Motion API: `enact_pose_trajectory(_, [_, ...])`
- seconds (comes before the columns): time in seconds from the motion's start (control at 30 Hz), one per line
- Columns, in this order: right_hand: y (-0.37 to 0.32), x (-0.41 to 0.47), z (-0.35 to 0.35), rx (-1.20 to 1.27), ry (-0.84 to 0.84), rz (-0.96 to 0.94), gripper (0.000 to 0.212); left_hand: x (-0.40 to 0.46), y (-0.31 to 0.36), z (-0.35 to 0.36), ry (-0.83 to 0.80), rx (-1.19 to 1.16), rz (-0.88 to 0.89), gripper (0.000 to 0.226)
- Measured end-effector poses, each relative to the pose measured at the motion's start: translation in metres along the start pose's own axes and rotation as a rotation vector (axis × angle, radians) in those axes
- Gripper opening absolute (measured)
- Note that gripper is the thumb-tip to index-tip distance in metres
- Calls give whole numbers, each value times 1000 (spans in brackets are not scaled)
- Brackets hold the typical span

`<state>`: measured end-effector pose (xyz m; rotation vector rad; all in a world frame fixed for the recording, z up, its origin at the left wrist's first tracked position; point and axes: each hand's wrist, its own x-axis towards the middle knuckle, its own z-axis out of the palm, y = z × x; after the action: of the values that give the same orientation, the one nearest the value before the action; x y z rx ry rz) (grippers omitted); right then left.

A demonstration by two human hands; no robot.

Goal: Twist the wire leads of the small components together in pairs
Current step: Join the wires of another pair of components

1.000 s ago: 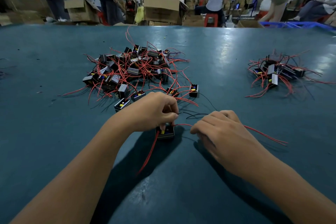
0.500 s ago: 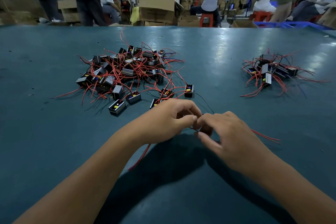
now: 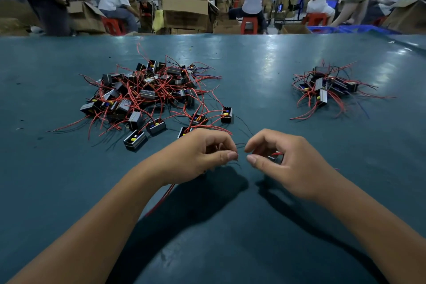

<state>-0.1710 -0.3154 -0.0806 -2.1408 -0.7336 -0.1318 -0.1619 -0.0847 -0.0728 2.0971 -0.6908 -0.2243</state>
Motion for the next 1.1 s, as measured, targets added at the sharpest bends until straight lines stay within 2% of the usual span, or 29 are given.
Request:
enact_pose_trajectory(0.23, [4, 2, -12, 118, -10, 50, 13, -3, 1, -5, 9, -61, -56, 13])
enact_pose_trajectory(0.3, [2, 4, -15, 228, 23, 67, 12, -4, 0, -6, 18, -92, -64, 13])
enact_pose_trajectory(0.47, [10, 11, -42, 643, 142, 166, 36, -4, 0, -7, 28, -111, -79, 13])
enact_pose_trajectory(0.53, [15, 10, -50, 557, 131, 240, 38, -3, 0, -6, 30, -105, -82, 13])
enact_pose_trajectory(0.67, [21, 6, -56, -43, 2, 245, 40, -4, 0, -7, 36, -109, -89, 14])
enact_pose_trajectory(0.8, [17, 1, -60, -204, -185, 77, 40, -5, 1, -8, 49, -122, -99, 13])
enact_pose_trajectory(0.9, [16, 1, -54, -208, -325, -3, 35, -5, 3, -8, 60, -121, -106, 15])
enact_pose_trajectory(1.0, [12, 2, -38, -187, -172, -52, 7, -4, 5, -8, 60, -119, -115, 17])
enact_pose_trajectory(1.1, [8, 3, -21, -78, 25, -32, 19, -3, 6, -5, 72, -146, -121, 16])
